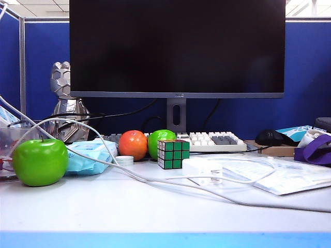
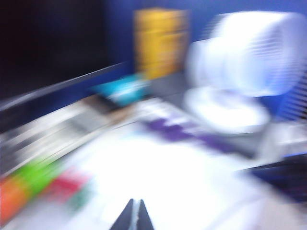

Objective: Pick up the Type-C charging cable and the charging base, insert one end of the Type-C charger into the corresponding slot on the base, and finally place the plugged-in charger back on the table.

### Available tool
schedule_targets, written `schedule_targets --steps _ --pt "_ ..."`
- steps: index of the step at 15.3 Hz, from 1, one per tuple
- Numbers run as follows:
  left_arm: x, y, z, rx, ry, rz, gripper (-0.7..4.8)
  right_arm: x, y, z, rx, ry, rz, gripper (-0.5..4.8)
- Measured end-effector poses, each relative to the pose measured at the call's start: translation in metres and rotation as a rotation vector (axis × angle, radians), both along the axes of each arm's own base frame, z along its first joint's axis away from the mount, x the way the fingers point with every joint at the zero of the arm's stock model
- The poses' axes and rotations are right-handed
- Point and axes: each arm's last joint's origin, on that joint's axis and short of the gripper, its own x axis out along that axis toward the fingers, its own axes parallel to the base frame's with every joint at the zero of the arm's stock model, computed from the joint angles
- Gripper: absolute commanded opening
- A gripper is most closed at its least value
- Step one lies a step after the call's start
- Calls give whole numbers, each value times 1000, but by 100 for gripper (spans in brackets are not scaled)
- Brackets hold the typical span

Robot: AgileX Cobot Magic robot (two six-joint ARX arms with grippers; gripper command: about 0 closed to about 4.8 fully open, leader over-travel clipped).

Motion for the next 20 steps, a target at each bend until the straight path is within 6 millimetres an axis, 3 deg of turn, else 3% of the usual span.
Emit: schedule_targets --steps 2,4,7,12,15,20 --pt "-4 19 -27 9 22 89 -6 0 0 0 0 0 -1 -5" --pt "-20 55 -62 -17 21 297 -6 0 0 0 0 0 -1 -5" --pt "-35 77 -95 -28 -24 547 -6 0 0 0 0 0 -1 -5" --pt "-45 88 -150 -32 -17 654 -6 0 0 0 0 0 -1 -5" --pt "-48 94 -162 -56 -69 714 -6 0 0 0 0 0 -2 -5" --pt "-47 96 -179 1 57 737 -6 0 0 0 1 -1 -1 -5"
